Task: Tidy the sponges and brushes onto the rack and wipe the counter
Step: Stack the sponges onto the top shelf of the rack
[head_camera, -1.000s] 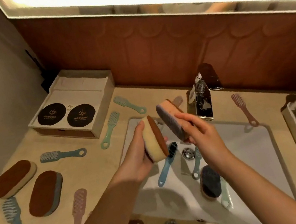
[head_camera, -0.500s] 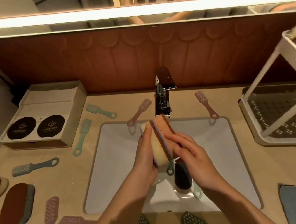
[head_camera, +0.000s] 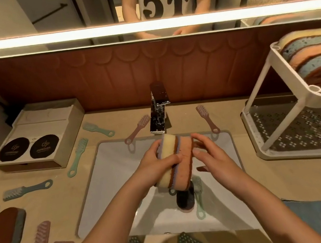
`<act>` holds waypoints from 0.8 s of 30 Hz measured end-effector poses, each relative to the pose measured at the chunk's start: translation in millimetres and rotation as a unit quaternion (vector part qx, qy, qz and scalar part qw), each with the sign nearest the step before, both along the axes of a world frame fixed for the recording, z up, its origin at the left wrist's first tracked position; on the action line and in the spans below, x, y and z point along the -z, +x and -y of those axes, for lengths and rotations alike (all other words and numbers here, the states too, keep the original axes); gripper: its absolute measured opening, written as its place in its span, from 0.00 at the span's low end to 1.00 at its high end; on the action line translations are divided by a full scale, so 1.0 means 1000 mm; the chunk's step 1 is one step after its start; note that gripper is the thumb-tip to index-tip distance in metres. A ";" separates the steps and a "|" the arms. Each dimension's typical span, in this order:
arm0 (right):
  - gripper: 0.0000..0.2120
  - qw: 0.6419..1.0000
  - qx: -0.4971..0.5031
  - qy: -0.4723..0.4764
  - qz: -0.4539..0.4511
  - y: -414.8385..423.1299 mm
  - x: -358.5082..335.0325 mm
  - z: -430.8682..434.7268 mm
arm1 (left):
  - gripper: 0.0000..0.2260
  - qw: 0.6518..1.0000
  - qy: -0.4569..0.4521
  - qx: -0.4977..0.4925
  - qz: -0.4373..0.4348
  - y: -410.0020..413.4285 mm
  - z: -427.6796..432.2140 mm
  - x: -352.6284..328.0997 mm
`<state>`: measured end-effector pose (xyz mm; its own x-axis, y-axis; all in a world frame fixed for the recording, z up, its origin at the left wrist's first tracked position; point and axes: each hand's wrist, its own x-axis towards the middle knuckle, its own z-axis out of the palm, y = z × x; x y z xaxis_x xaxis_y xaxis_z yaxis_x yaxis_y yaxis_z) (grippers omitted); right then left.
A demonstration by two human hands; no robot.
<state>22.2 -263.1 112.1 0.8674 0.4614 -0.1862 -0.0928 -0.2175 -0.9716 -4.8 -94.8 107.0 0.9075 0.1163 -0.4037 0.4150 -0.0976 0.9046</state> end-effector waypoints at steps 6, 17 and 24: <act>0.21 0.998 -0.048 -0.036 0.010 0.021 -0.014 0.007 | 0.39 0.984 0.088 0.157 -0.002 0.008 0.006 -0.027; 0.09 0.994 -0.097 0.027 0.042 0.027 -0.005 0.011 | 0.44 0.964 0.135 0.227 -0.015 0.018 0.017 -0.039; 0.11 0.997 0.045 0.053 0.026 0.034 -0.002 0.019 | 0.24 0.997 0.058 0.049 -0.018 0.011 0.015 -0.031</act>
